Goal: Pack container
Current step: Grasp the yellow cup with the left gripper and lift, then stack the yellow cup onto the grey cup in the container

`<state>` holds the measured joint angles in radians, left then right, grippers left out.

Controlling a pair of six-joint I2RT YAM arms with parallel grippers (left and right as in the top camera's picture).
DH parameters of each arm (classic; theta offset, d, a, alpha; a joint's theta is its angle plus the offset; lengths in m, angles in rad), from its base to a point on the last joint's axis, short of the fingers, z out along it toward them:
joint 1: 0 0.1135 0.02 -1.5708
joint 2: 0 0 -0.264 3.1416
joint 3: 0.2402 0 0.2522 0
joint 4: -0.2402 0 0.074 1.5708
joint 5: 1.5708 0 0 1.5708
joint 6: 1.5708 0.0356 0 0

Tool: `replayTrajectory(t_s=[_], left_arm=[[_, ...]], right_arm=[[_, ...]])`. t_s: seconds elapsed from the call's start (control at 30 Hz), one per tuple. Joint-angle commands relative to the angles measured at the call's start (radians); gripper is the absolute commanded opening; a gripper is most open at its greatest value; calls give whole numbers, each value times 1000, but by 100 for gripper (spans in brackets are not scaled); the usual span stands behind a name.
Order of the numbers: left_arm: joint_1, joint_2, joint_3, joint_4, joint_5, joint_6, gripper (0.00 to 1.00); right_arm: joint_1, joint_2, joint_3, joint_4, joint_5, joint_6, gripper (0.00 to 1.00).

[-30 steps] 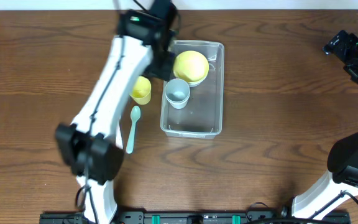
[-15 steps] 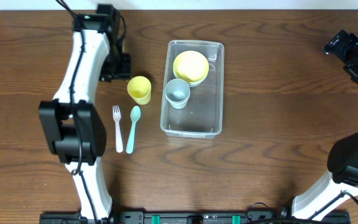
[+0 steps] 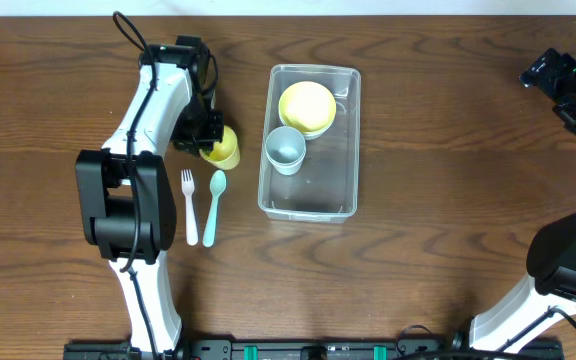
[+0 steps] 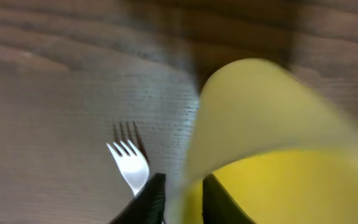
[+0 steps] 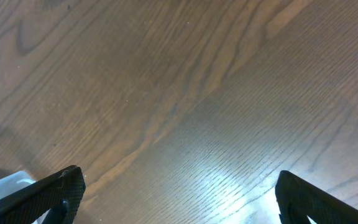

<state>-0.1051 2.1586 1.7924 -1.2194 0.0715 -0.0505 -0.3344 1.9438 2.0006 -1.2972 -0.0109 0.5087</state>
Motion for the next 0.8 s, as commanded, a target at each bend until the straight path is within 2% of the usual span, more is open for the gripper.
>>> replayTrajectory(t_s=[0.0, 0.17, 0.3, 0.47, 0.77], left_arm=[[4, -32, 47, -24, -1, 5, 8], [1, -101, 204, -103, -7, 5, 6], [-33, -184, 293, -107, 1, 9, 6], [-135, -242, 295, -103, 48, 27, 6], [-298, -202, 266, -103, 48, 31, 6]], right_arm=[[-5, 6, -4, -1, 0, 11, 99], [-5, 6, -4, -1, 0, 11, 99], [-5, 6, -4, 0, -1, 11, 99], [-5, 6, -4, -1, 0, 11, 99], [-5, 6, -4, 0, 0, 11, 99]])
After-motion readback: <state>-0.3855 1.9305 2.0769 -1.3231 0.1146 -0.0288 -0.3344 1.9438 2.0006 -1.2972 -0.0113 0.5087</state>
